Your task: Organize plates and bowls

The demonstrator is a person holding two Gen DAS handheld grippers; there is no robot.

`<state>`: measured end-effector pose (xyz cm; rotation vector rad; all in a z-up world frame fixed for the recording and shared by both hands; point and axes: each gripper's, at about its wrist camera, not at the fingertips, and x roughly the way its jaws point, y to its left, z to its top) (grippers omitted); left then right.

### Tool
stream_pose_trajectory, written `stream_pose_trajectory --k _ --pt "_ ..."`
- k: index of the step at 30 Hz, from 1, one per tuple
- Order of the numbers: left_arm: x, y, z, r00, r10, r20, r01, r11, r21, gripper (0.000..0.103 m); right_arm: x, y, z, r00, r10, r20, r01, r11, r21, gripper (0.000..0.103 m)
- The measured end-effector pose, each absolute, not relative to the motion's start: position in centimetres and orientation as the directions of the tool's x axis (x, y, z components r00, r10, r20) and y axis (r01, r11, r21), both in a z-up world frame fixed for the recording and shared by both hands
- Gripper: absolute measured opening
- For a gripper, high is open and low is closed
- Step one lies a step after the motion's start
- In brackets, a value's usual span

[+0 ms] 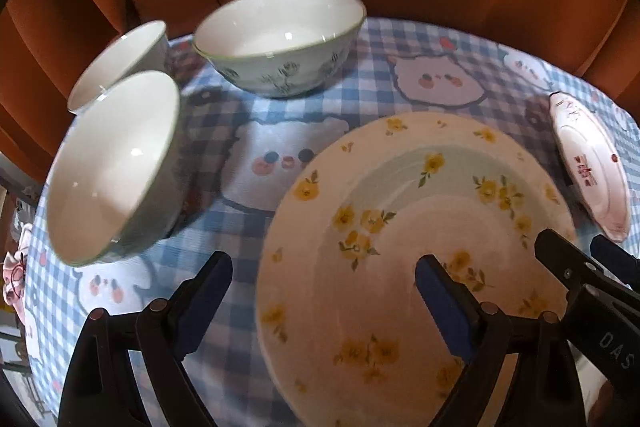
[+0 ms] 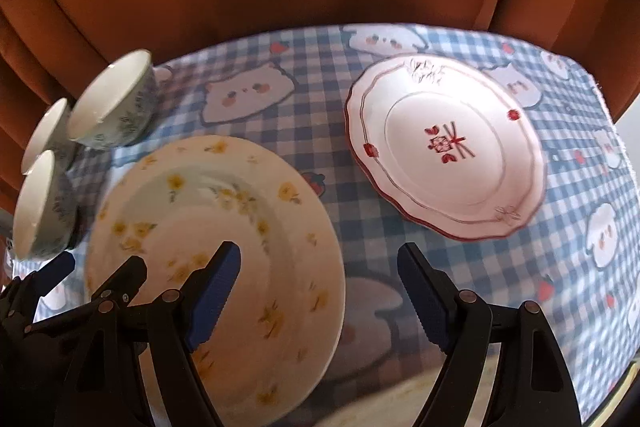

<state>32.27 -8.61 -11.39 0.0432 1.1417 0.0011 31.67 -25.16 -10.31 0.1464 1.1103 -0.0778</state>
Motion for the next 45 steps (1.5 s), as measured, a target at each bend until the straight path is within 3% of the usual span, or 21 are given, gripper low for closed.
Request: stream_pose_trajectory --k 3,13,17,45 --pt "32.6 -8.9 -12.1 0.402 0.011 -0.916 0.032 0.999 0.026 0.09 32.6 -25.3 -11.5 0.427 0.005 -0.904 0.116 0.991 0.061 0.082" --pt "32.9 -9.1 -12.0 0.409 -0.01 -0.913 0.042 0.999 0.008 0.084 33.3 -24.0 -11.8 0.408 0.069 -0.911 0.031 0.996 0.089 0.051" --pt "32.7 -8.8 -11.9 0.413 -0.029 -0.91 0.048 0.999 -0.01 0.079 33.1 -23.9 -11.6 0.41 0.059 -0.91 0.036 0.996 0.08 0.051" --pt "26.0 -3.8 -11.3 0.368 0.029 -0.929 -0.012 1.0 0.026 0.079 28.7 -18.7 -11.8 0.337 0.106 -0.935 -0.046 0.994 0.097 0.061"
